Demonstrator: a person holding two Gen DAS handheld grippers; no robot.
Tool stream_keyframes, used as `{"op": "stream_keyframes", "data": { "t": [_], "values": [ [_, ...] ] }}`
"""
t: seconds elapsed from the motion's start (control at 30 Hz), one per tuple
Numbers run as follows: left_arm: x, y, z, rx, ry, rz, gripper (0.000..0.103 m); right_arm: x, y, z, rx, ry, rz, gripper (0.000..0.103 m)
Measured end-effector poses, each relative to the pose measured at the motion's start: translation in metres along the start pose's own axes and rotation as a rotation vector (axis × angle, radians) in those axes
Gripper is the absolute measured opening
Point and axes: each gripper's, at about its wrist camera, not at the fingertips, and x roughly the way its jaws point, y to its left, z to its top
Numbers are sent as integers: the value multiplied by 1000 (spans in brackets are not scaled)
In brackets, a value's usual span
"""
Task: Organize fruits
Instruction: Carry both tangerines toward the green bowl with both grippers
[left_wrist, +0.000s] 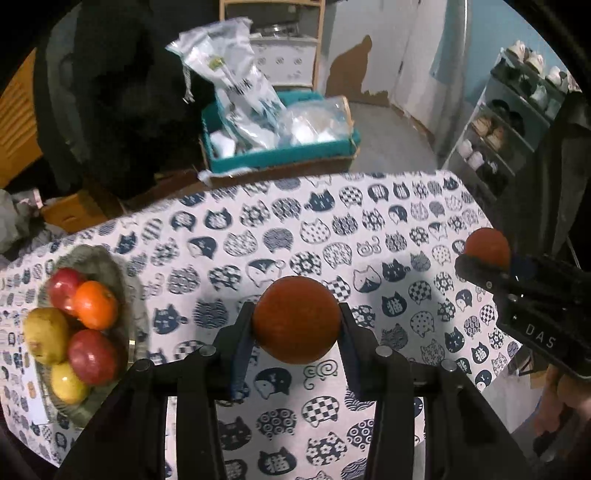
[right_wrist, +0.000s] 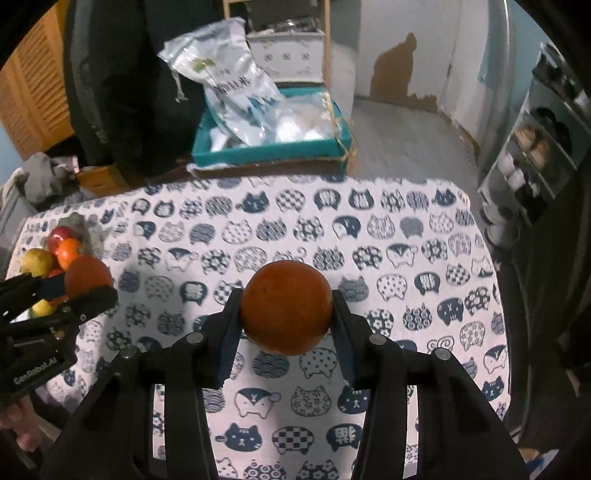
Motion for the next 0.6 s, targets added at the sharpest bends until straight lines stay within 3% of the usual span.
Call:
{"op": "stream_keyframes", "data": {
  "t": [0.6],
  "values": [
    [-69, 60, -5, -81, -127, 60, 43, -54, 73, 26, -122, -140, 100, 45]
  ]
}}
